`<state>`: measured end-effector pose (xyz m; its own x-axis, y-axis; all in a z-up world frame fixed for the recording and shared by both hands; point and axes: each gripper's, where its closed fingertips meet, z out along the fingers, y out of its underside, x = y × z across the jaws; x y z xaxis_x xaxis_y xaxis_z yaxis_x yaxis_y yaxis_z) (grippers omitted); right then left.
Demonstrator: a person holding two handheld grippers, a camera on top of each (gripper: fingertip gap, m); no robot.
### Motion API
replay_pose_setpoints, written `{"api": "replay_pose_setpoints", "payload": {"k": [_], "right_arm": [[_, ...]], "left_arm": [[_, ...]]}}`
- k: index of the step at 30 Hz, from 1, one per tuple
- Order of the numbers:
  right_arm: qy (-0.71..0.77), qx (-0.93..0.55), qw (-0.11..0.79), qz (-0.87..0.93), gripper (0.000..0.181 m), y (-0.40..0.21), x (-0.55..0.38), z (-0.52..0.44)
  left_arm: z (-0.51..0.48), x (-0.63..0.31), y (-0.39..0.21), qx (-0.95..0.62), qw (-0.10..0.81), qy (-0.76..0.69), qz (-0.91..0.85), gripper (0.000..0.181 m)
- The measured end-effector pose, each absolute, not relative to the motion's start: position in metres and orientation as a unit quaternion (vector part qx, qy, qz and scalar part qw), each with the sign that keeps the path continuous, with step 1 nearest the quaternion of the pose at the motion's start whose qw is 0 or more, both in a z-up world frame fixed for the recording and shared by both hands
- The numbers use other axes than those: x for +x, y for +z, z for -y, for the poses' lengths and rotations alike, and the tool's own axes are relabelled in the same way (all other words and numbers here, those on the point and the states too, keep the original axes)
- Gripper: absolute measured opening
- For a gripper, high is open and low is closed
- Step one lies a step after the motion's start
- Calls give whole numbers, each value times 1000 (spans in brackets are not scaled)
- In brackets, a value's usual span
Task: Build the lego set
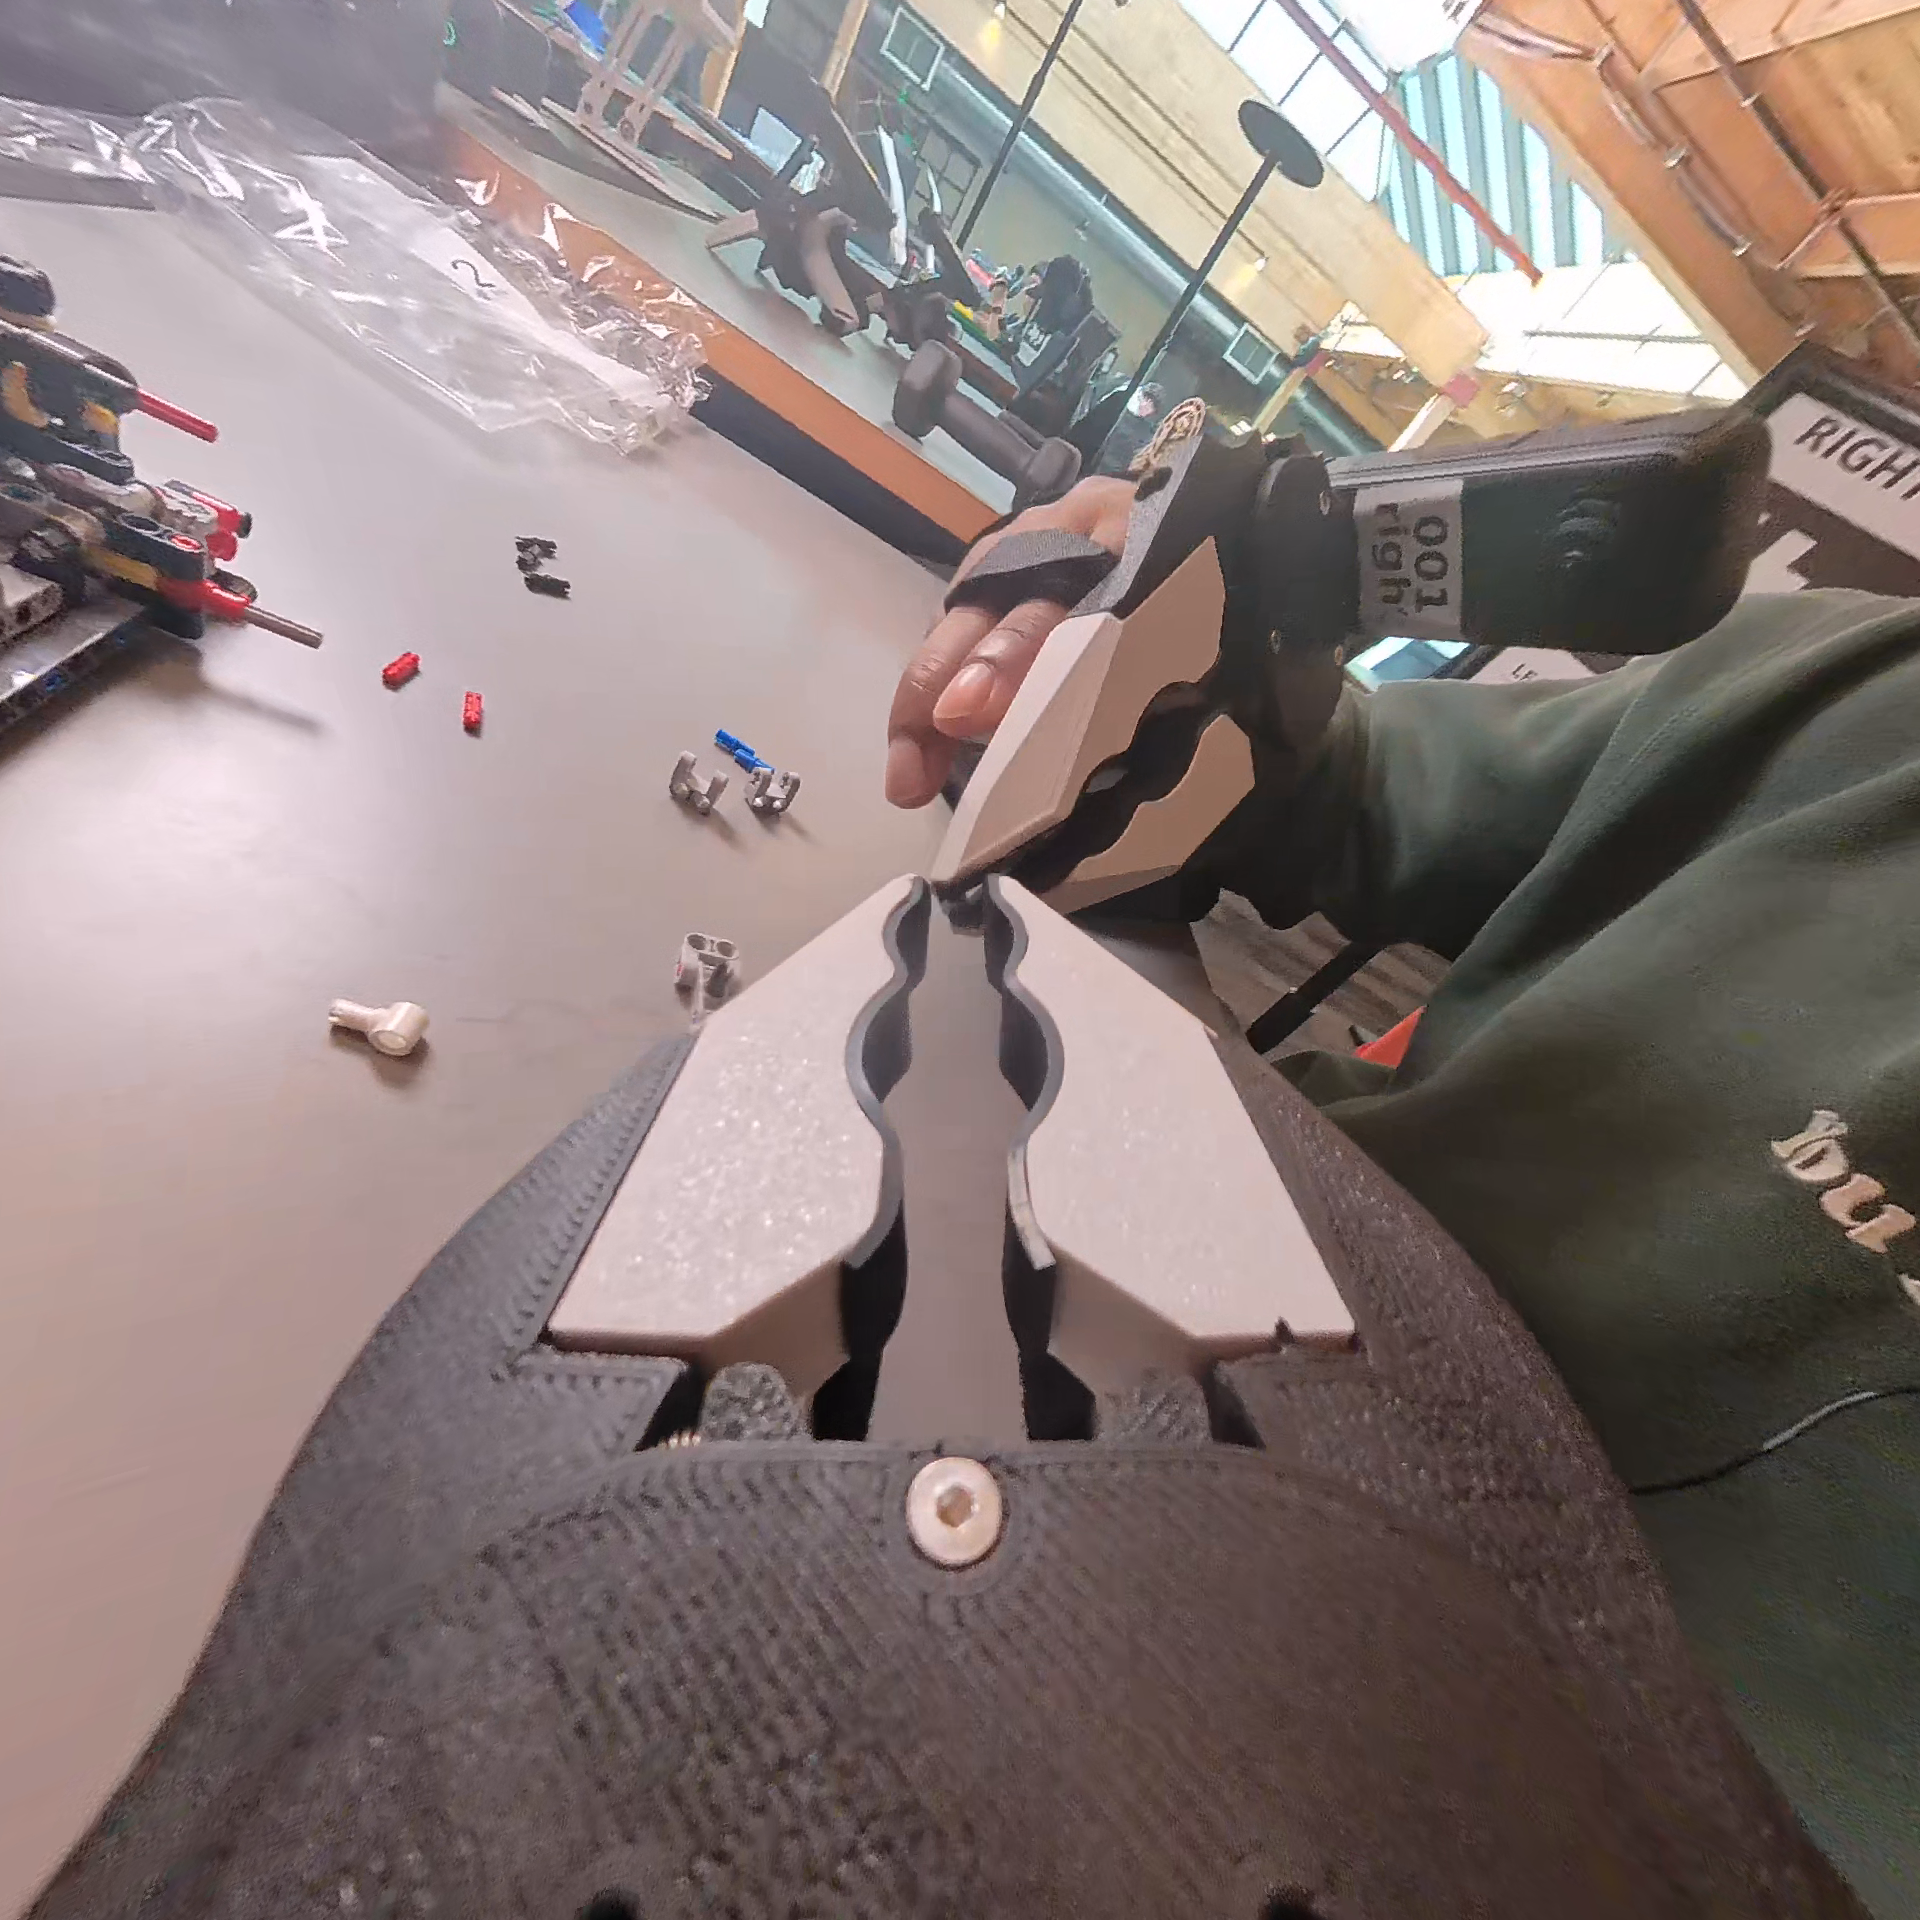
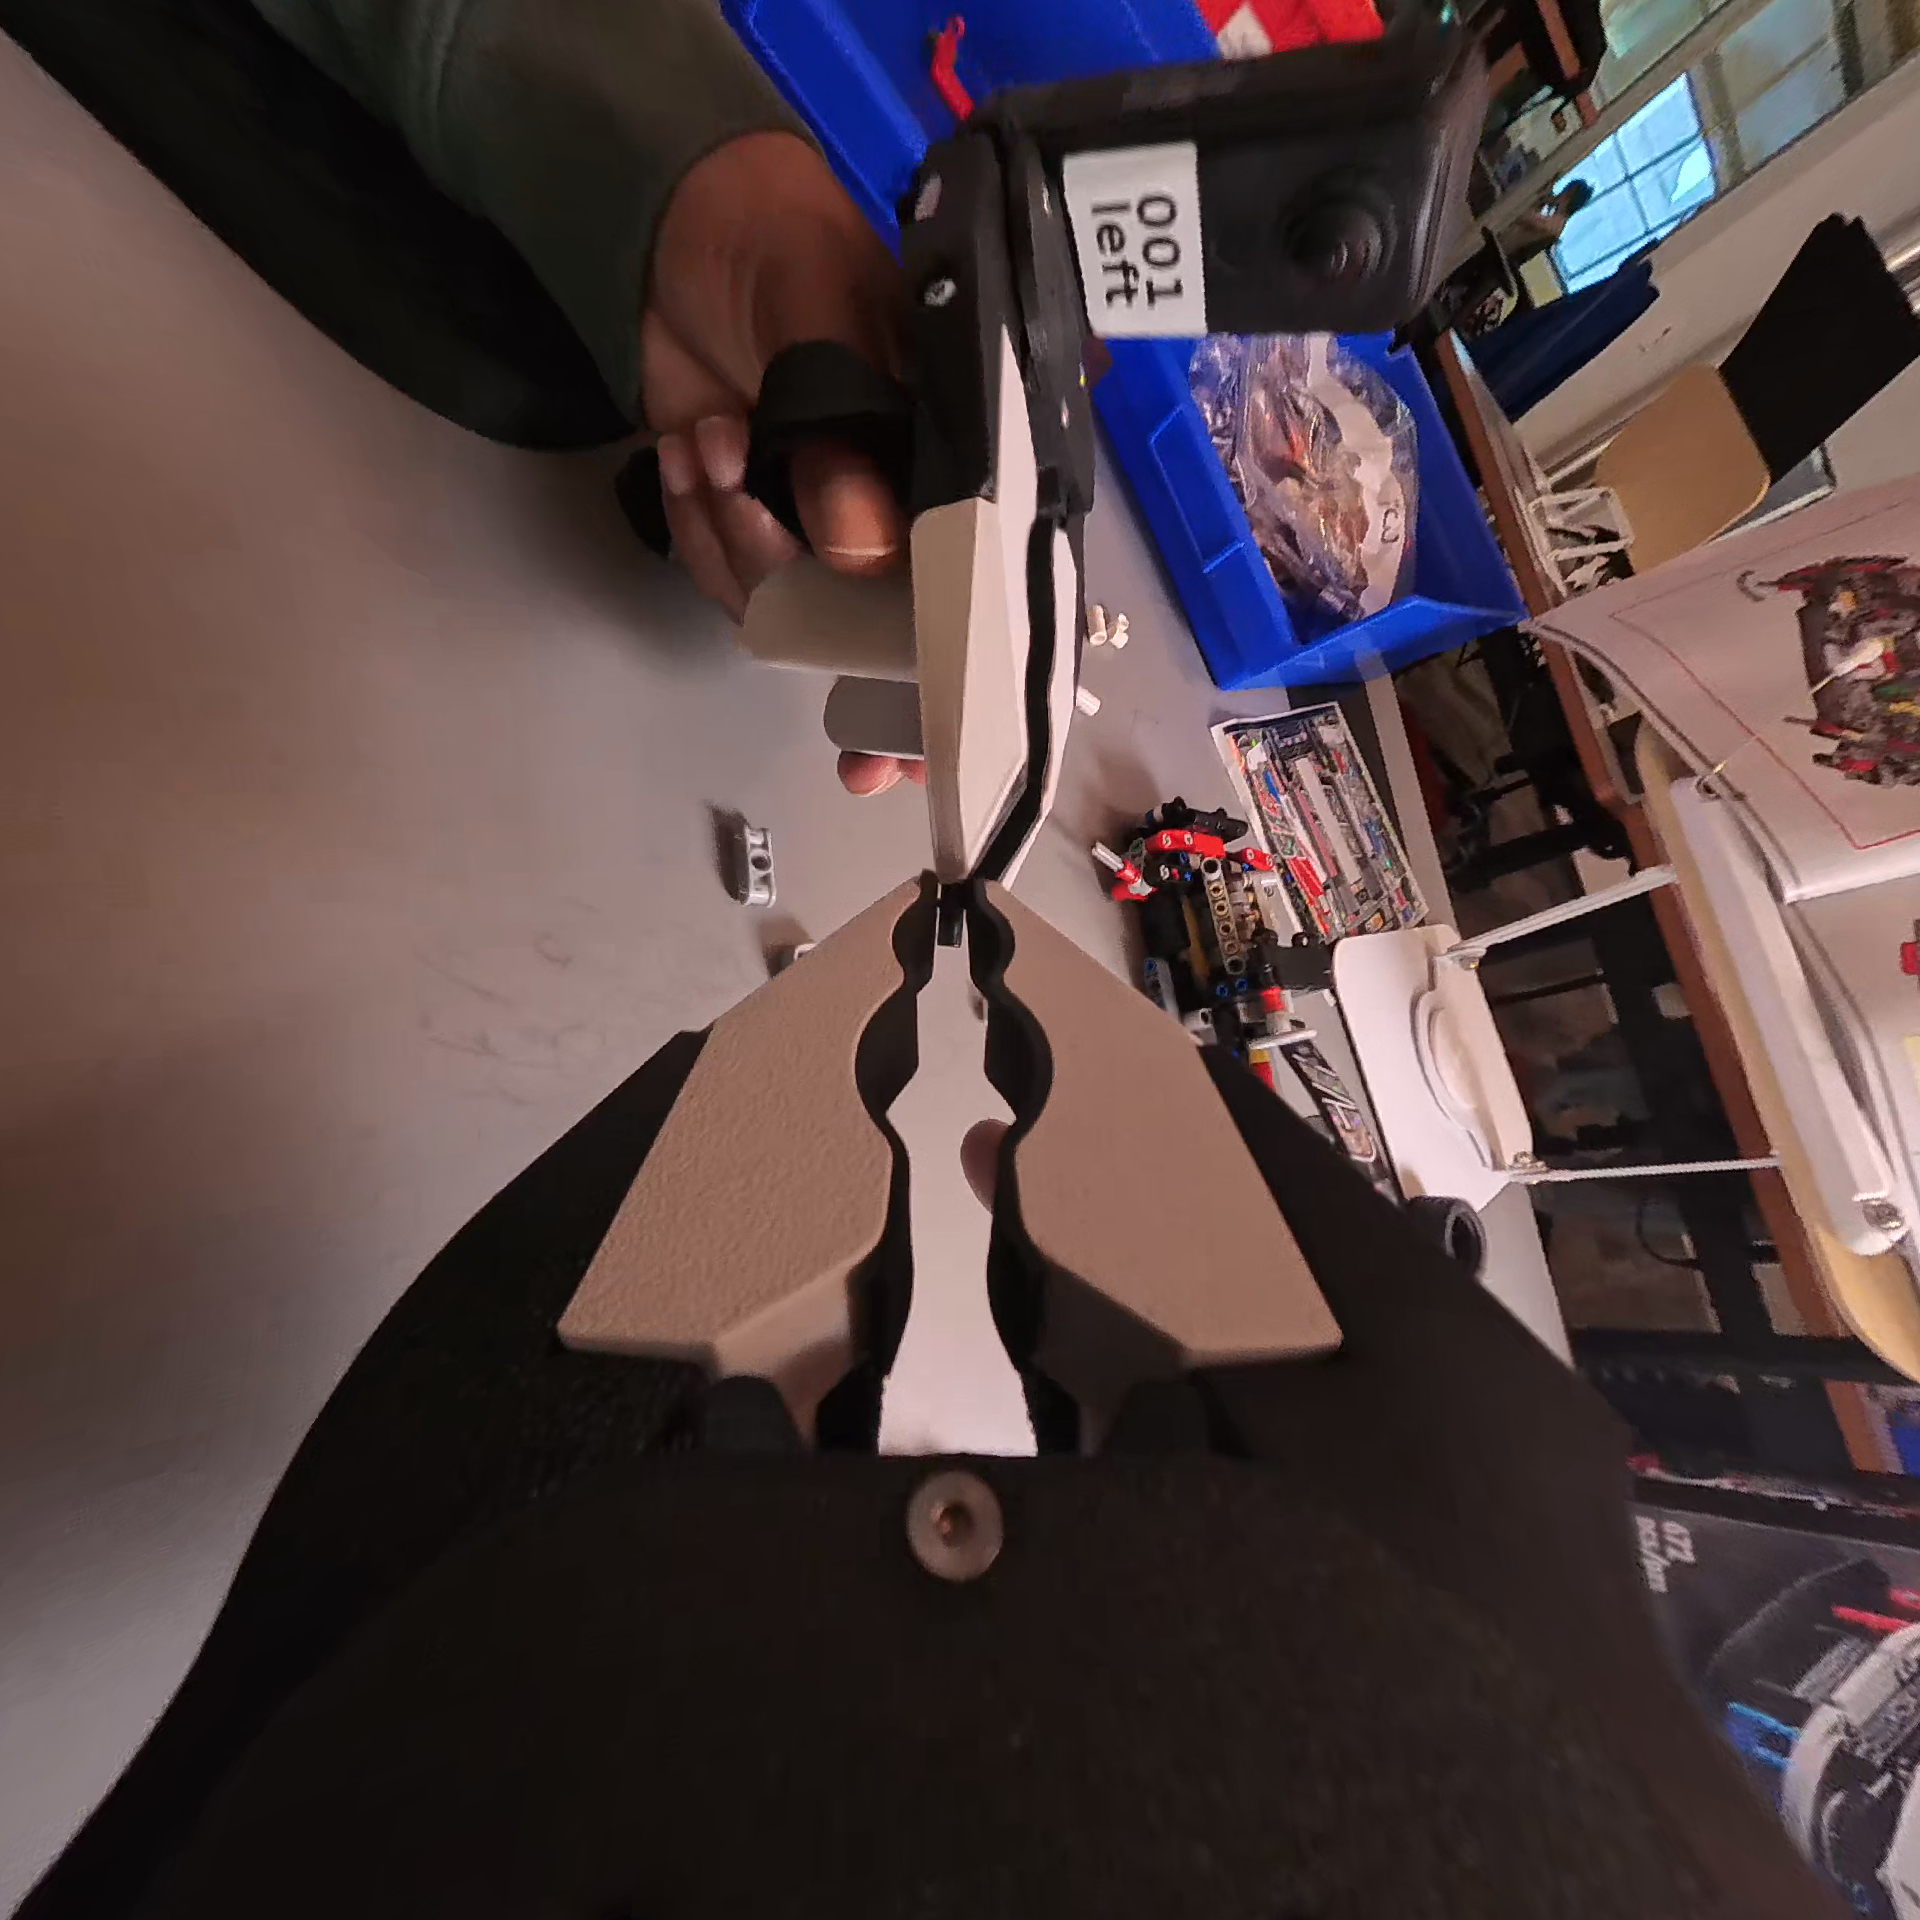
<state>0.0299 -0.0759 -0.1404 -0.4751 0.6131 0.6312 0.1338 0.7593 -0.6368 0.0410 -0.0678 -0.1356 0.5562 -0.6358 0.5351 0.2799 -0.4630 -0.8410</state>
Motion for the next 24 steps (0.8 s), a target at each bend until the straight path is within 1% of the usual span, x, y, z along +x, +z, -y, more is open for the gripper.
{"api": "replay_pose_setpoints", "payload": {"k": [8,16,24], "right_arm": [[262,-204,486,808,3,-128,34,81],[402,-221,477,749,8,-93,42,92],[420,-213,474,744,4,-89,45,99]], "left_arm": [[74,47,-124,-696,493,-510,-115,4],[89,48,-93,-616,490,-606,-111,1],[95,53,-84,-592,483,-634,-116,2]]}}
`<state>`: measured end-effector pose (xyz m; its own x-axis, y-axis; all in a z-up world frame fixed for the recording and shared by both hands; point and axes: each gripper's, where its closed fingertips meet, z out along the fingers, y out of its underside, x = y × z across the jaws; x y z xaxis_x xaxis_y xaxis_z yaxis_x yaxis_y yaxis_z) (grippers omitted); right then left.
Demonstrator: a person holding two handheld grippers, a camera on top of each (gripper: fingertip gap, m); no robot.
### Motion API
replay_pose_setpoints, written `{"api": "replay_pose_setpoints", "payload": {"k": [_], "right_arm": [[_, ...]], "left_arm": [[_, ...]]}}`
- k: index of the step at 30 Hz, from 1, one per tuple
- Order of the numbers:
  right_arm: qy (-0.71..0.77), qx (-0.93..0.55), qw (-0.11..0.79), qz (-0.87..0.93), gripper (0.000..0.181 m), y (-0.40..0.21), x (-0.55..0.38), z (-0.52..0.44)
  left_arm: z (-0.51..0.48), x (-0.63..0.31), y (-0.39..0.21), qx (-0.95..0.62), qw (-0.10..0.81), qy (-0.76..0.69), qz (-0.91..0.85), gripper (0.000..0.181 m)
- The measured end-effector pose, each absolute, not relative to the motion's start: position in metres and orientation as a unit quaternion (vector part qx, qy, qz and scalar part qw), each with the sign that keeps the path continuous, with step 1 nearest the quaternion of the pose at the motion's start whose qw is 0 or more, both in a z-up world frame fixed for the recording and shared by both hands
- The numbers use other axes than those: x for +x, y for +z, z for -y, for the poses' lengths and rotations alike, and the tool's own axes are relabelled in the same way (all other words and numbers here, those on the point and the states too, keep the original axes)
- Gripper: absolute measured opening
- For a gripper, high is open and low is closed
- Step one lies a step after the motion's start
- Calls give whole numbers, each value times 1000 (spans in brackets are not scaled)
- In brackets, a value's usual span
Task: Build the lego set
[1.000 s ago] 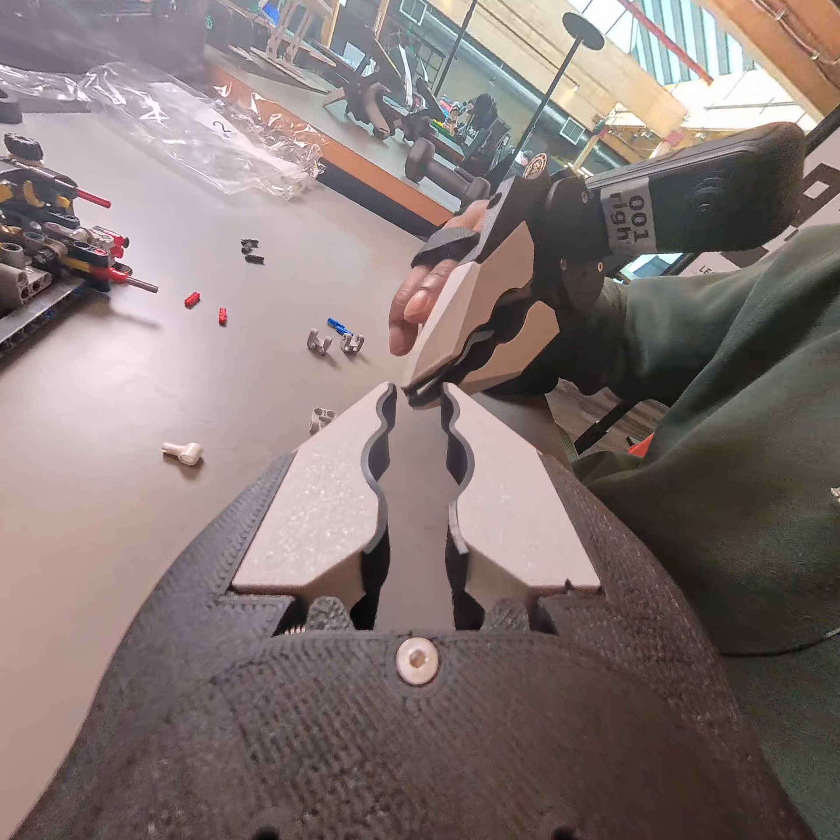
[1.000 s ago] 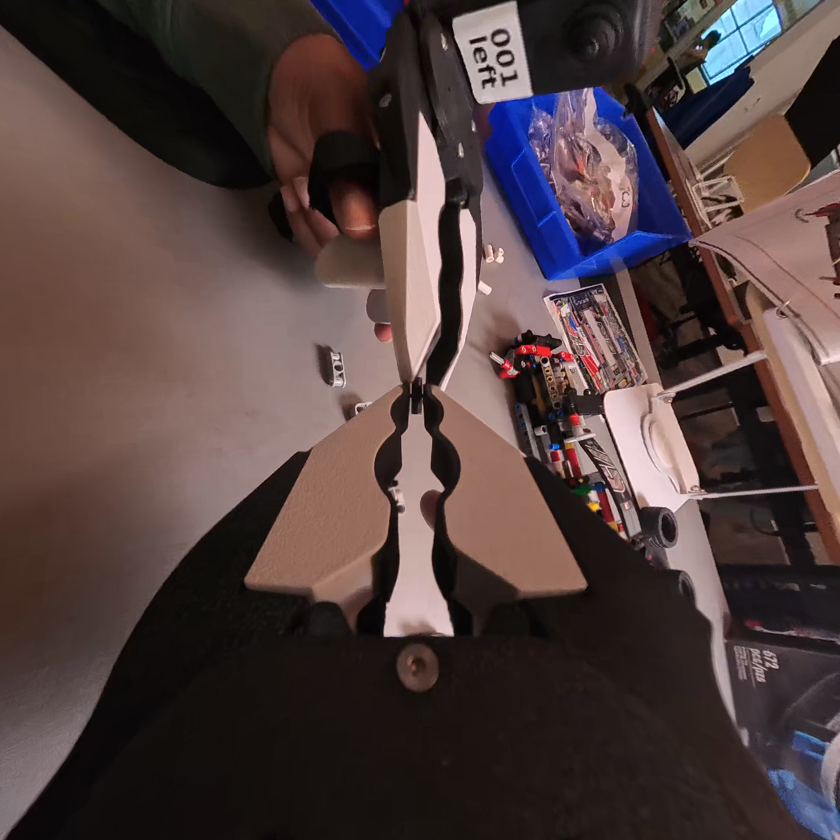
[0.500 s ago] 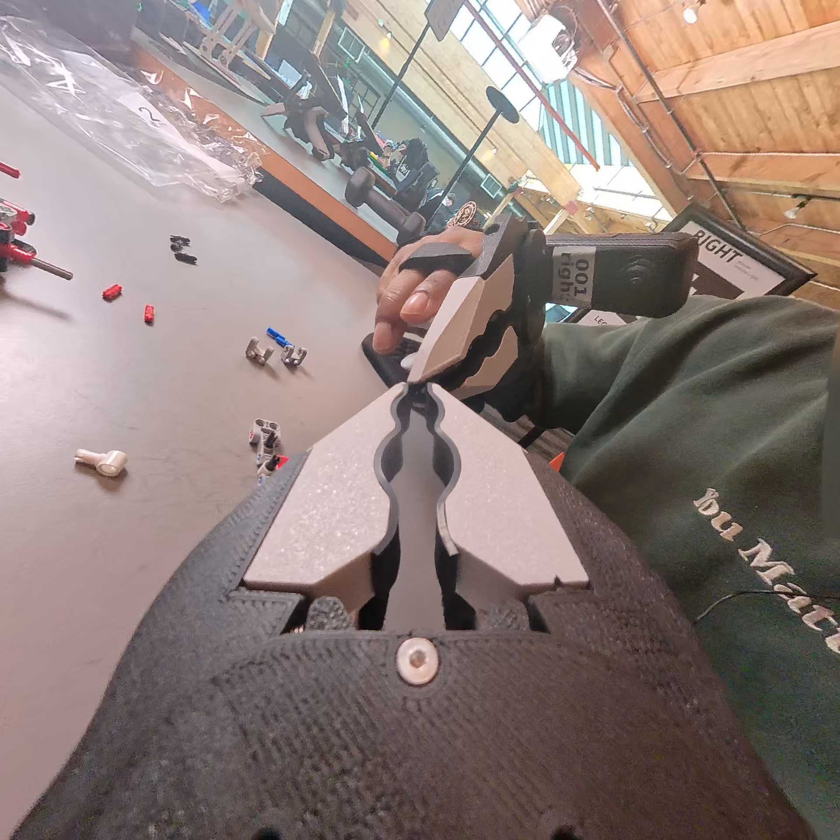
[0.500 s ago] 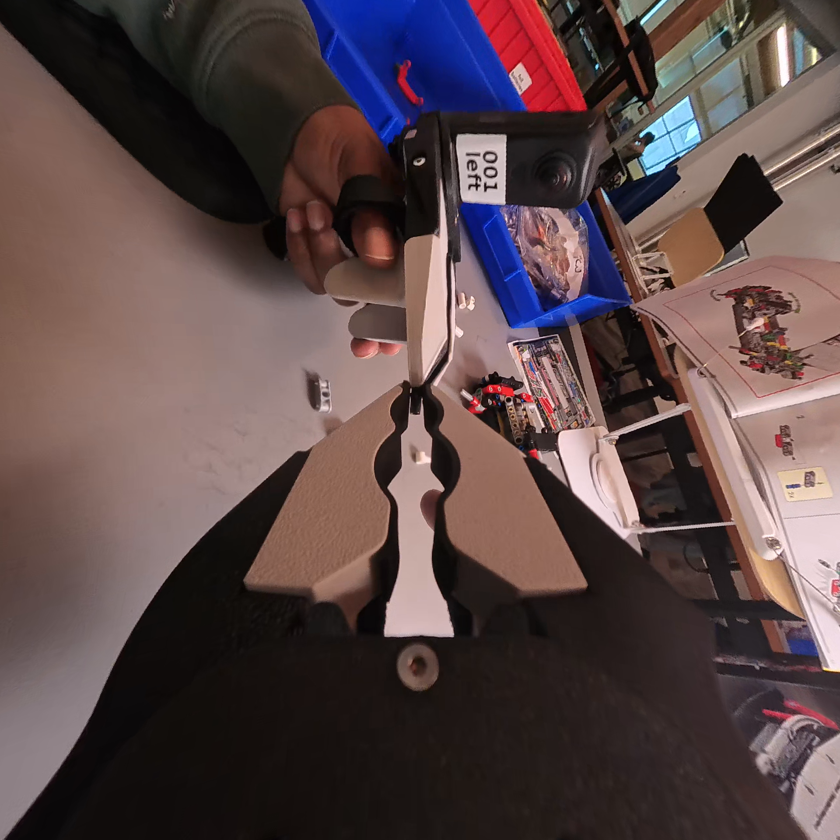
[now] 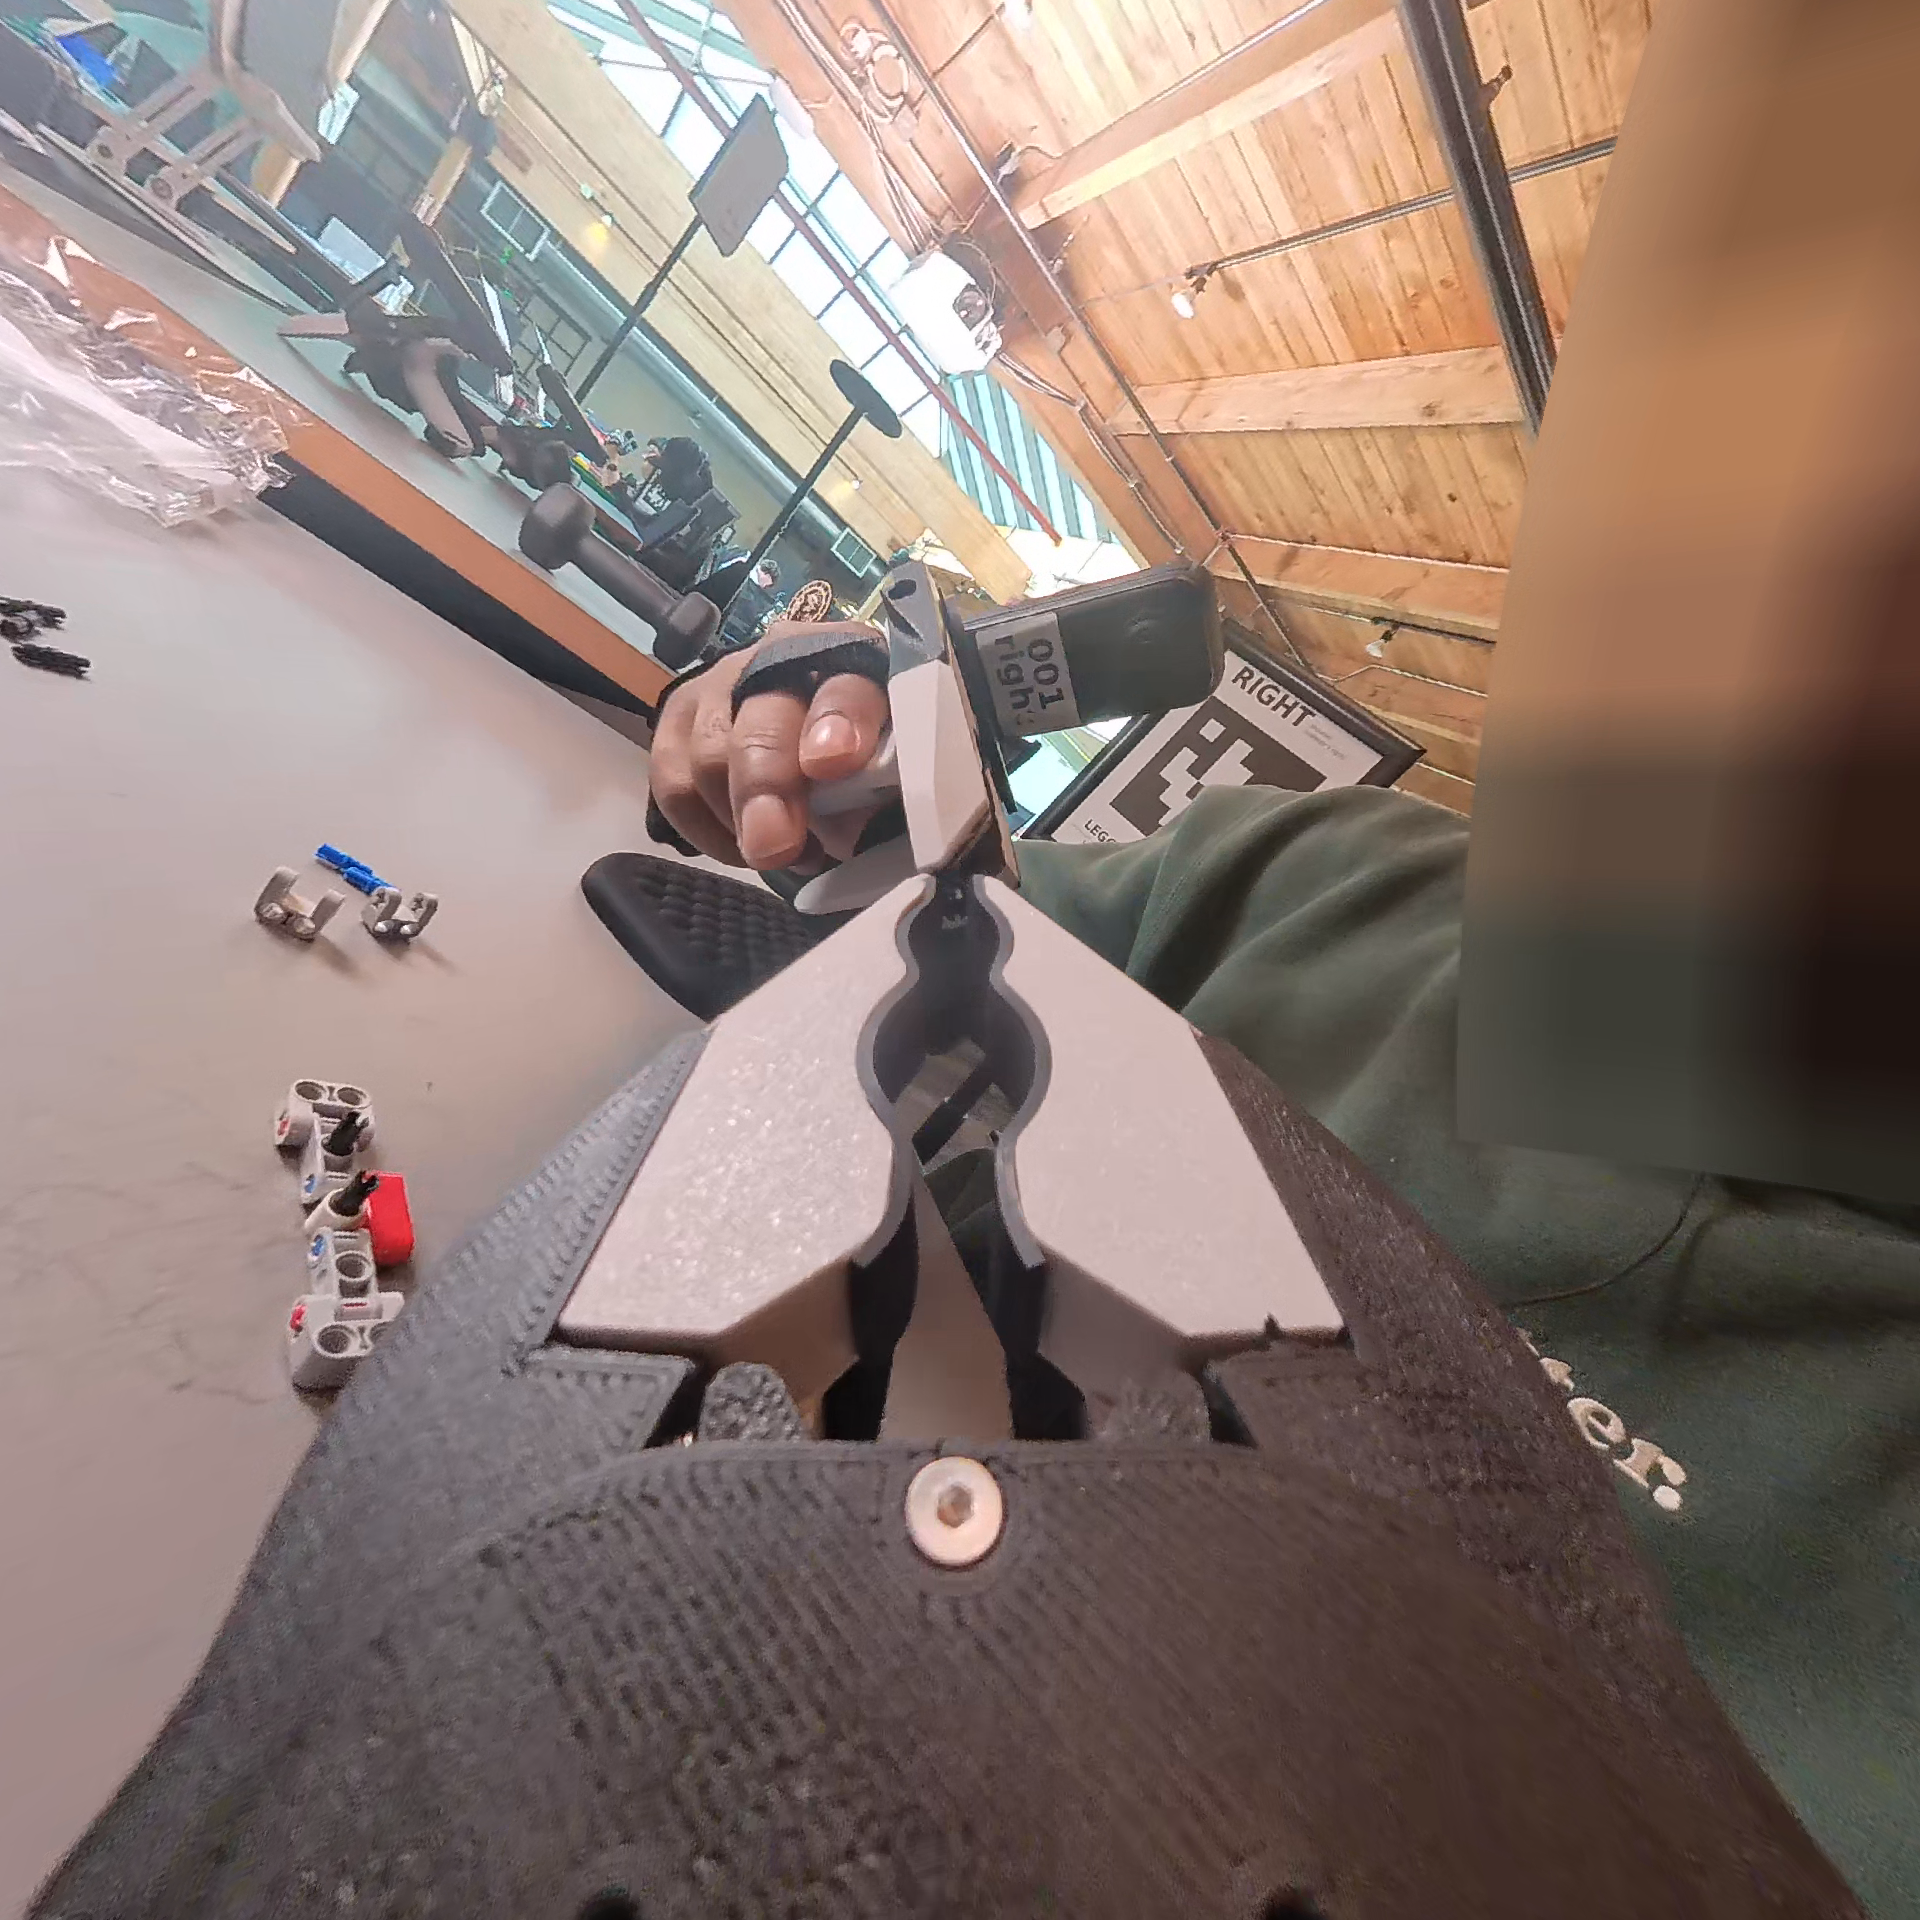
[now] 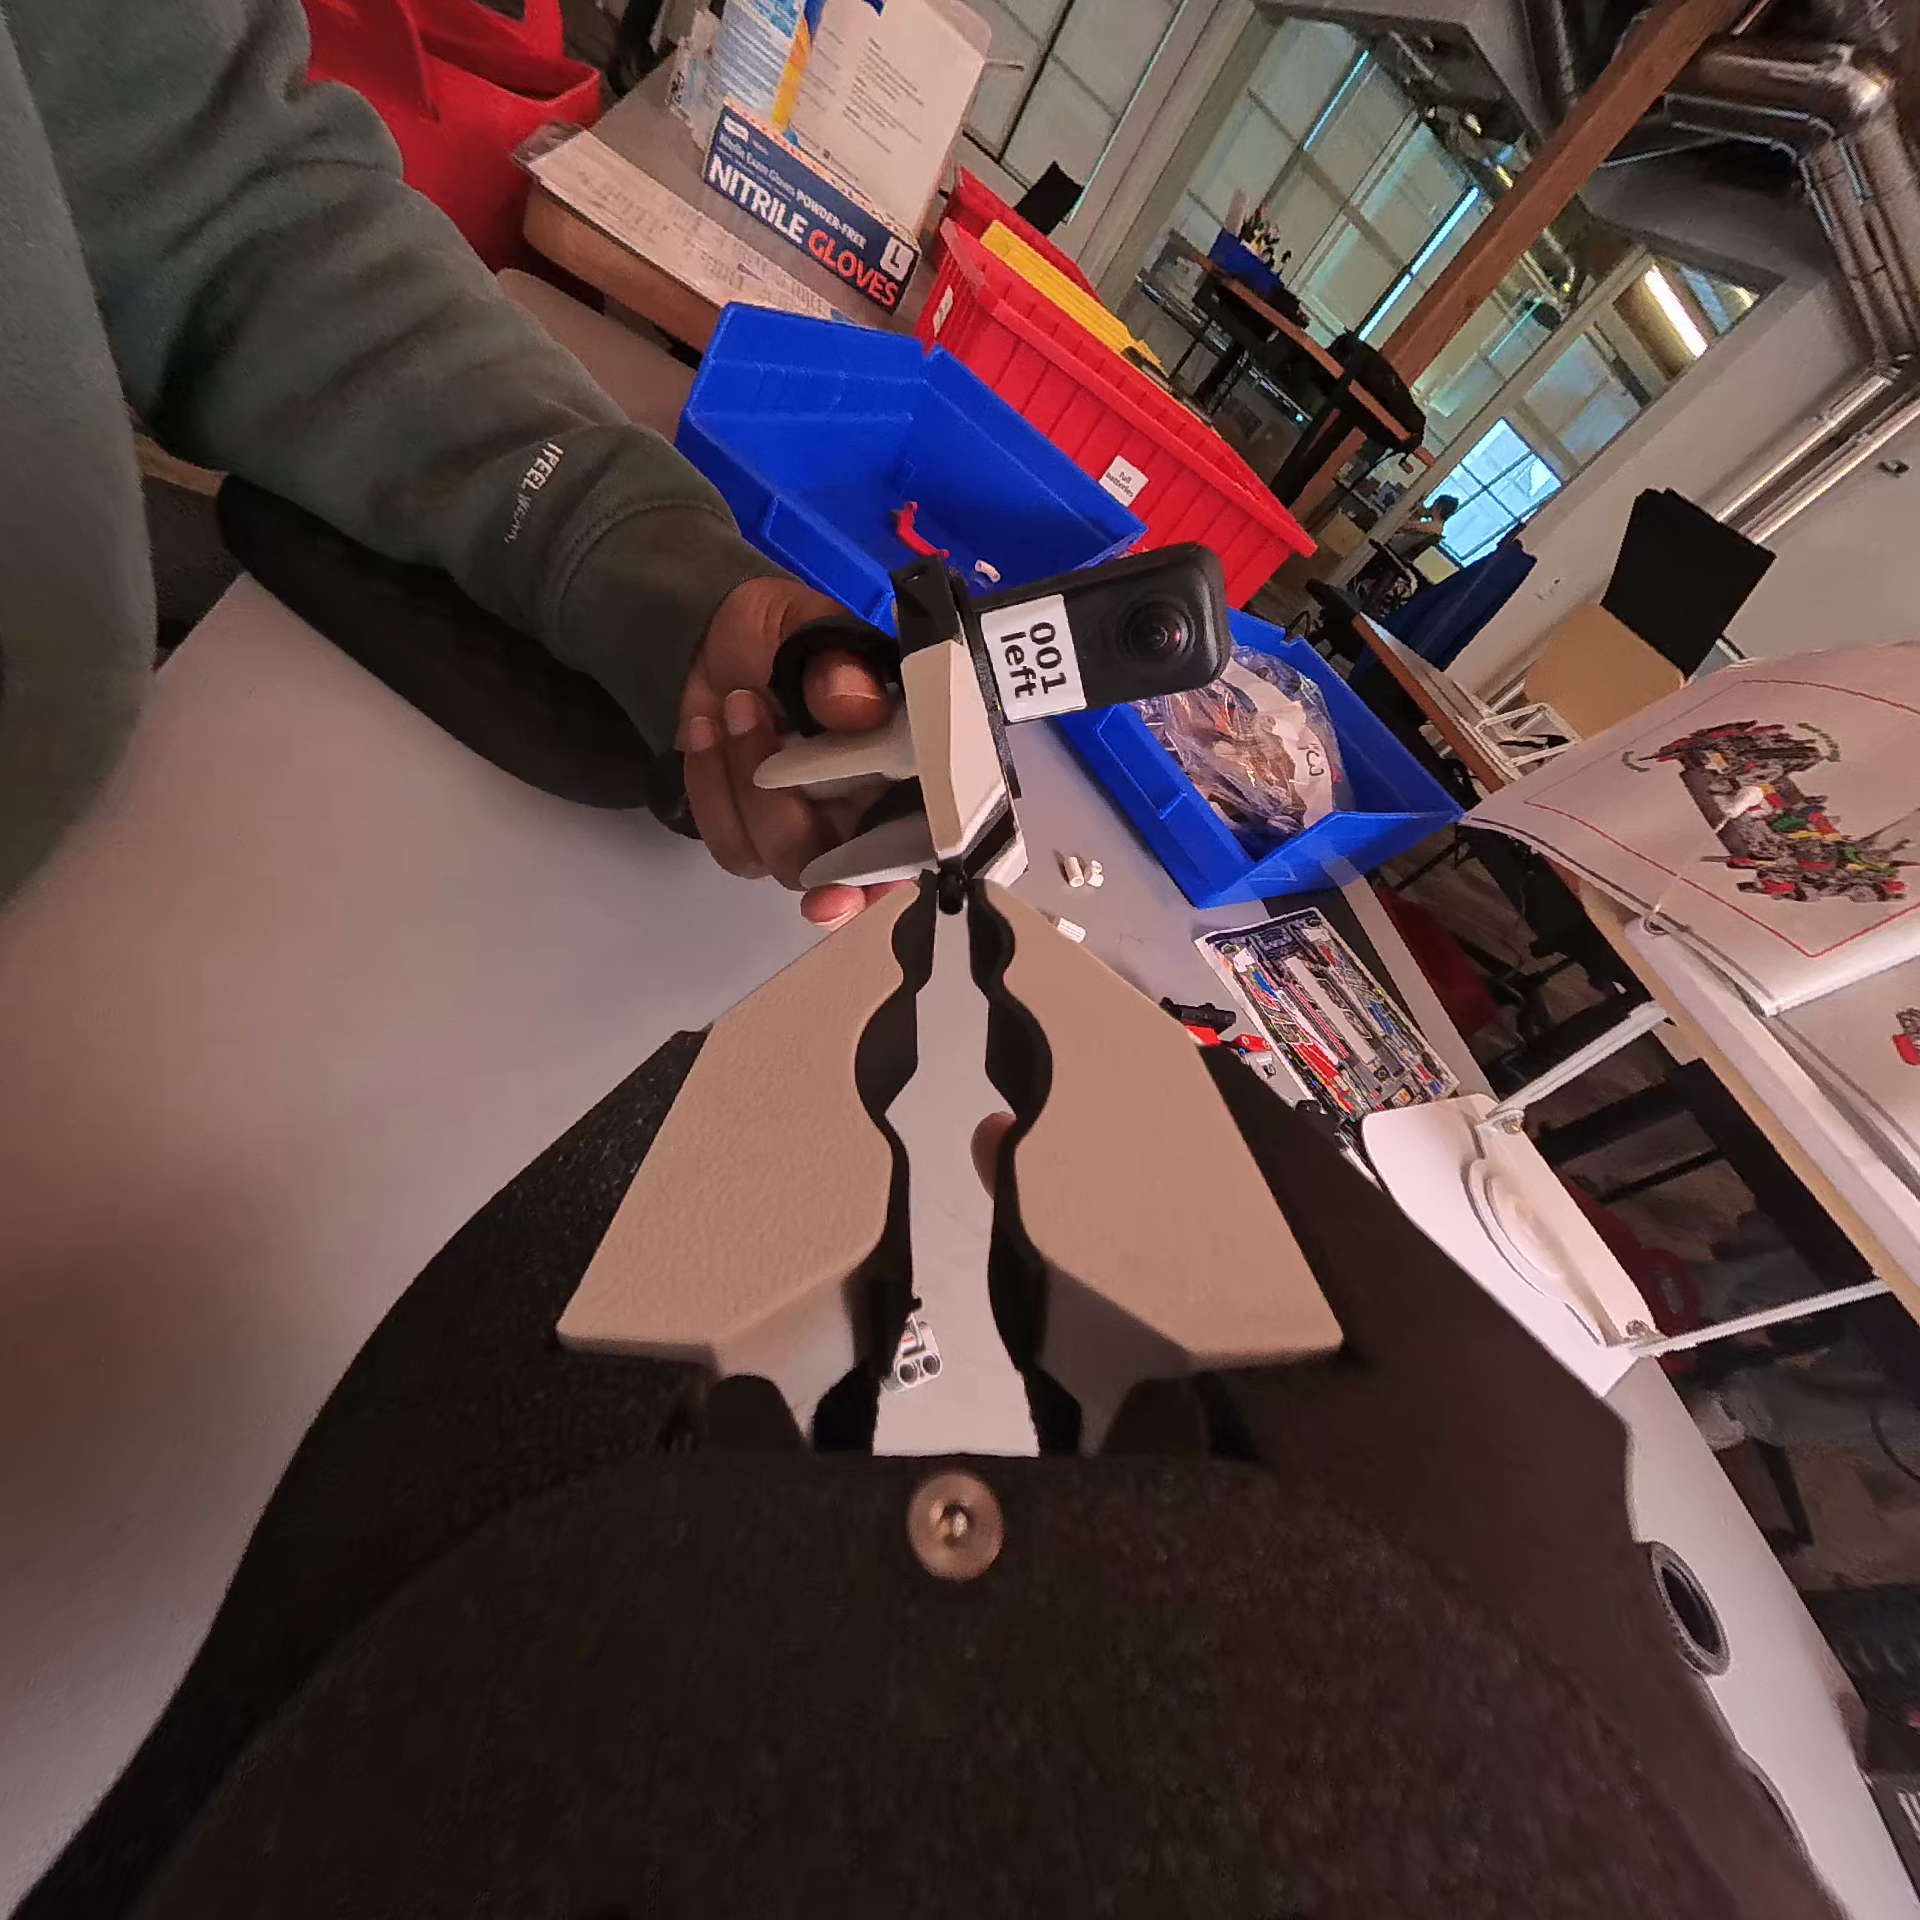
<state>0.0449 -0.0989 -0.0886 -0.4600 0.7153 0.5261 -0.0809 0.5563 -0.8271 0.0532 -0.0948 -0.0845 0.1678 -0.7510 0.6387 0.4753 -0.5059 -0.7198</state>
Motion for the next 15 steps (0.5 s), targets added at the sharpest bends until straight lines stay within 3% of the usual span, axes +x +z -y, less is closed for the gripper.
{"api": "replay_pose_setpoints", "payload": {"k": [6,9,12,15], "right_arm": [[412,-247,438,760,3,-95,42,92],[374,-288,374,799,3,-114,39,80],[316,-321,288,845,2,-144,38,65],[271,-345,198,876,2,-172,38,55]], "left_arm": [[87,50,-92,-613,496,-605,-112,2],[74,37,-119,-697,523,-468,-151,14],[64,15,-162,-788,509,-264,-225,15],[66,13,-187,-819,470,-195,-265,13]]}}
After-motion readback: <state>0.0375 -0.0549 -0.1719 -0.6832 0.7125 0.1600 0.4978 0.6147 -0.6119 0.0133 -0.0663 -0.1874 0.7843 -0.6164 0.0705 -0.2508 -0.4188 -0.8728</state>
